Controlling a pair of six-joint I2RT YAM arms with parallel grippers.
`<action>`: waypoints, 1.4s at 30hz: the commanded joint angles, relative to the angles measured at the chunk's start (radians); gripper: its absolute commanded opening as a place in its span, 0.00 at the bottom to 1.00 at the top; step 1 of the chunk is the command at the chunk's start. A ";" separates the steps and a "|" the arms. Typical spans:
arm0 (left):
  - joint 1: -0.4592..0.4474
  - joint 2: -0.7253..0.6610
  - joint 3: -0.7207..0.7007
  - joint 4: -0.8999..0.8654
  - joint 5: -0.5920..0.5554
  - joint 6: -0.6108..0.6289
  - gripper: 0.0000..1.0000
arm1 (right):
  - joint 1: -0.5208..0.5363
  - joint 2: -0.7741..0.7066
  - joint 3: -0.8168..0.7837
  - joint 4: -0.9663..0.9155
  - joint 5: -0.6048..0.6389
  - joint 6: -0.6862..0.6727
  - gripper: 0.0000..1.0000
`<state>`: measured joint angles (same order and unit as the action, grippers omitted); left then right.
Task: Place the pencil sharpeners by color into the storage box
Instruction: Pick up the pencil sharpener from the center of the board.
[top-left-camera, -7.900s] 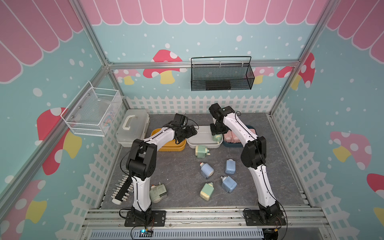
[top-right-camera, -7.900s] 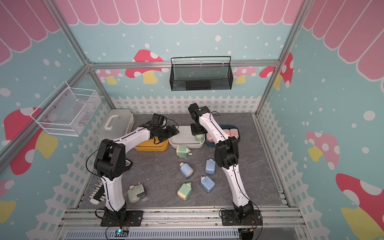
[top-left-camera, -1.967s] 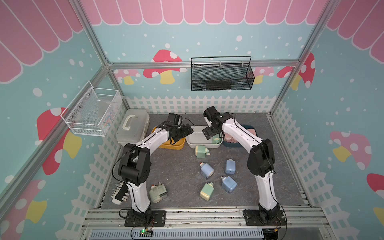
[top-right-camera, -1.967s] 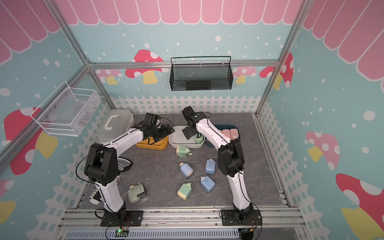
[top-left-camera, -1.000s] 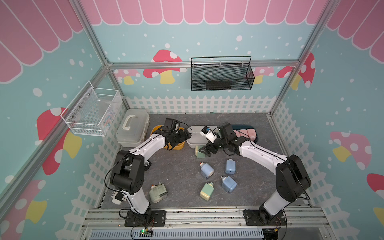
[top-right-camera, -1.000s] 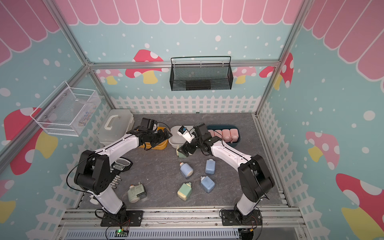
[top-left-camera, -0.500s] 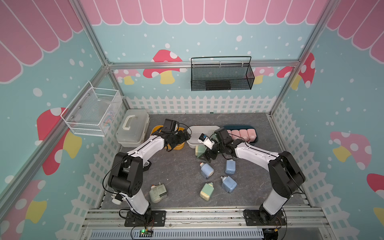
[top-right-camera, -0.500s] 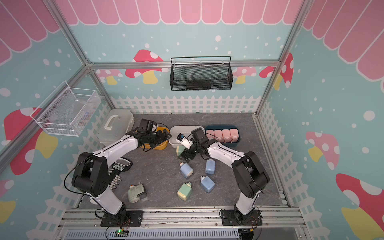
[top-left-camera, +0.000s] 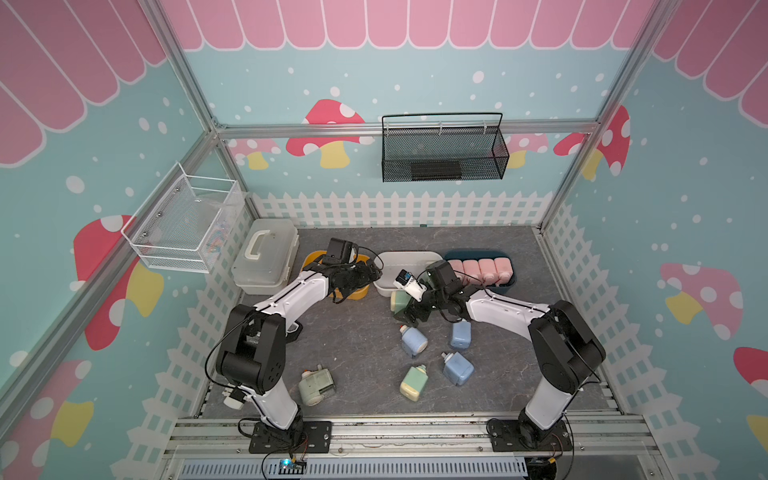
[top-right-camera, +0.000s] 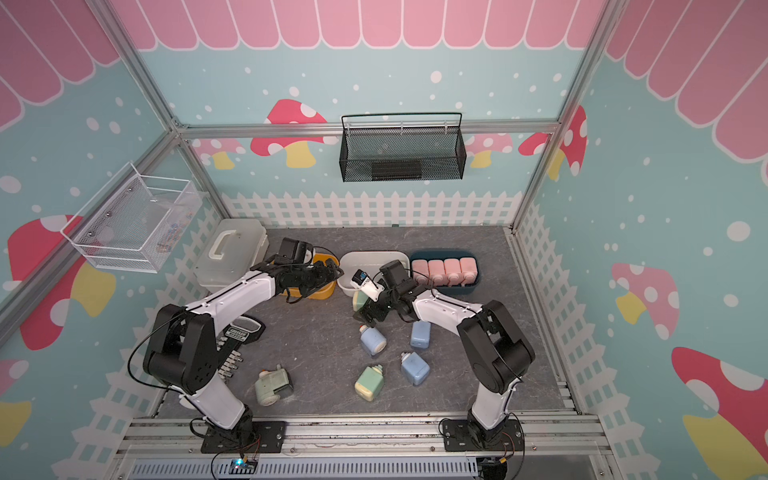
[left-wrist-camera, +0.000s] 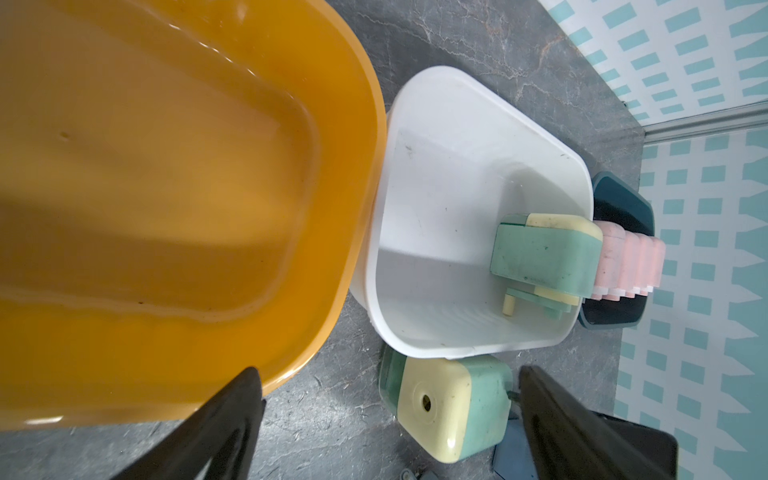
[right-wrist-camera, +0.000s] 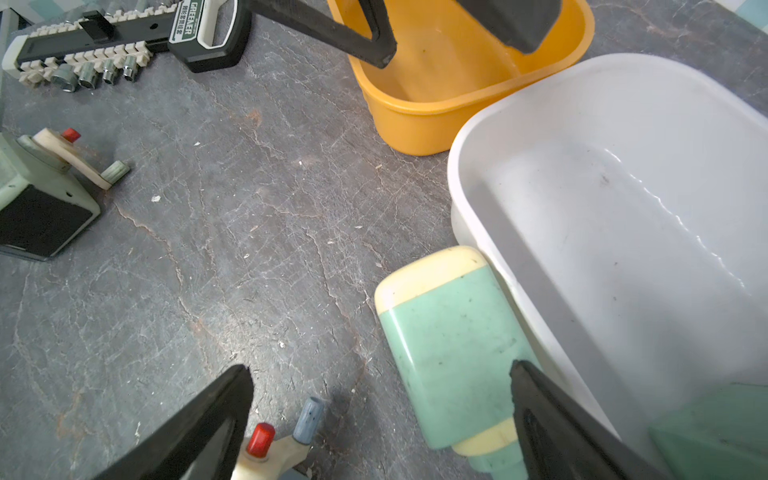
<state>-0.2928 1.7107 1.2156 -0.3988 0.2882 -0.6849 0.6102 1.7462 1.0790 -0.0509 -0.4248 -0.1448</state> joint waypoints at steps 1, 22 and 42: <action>0.000 -0.020 -0.006 -0.002 0.003 0.004 0.96 | 0.007 0.021 -0.013 0.031 0.038 0.029 0.97; 0.001 -0.018 -0.024 -0.002 0.006 0.003 0.96 | 0.013 -0.019 0.001 -0.078 0.057 0.061 0.96; 0.004 0.007 -0.019 -0.002 0.015 0.004 0.96 | 0.012 -0.003 0.003 -0.111 0.120 0.079 0.99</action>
<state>-0.2928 1.7111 1.2018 -0.3988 0.2893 -0.6849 0.6170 1.7271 1.0561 -0.1497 -0.2863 -0.0490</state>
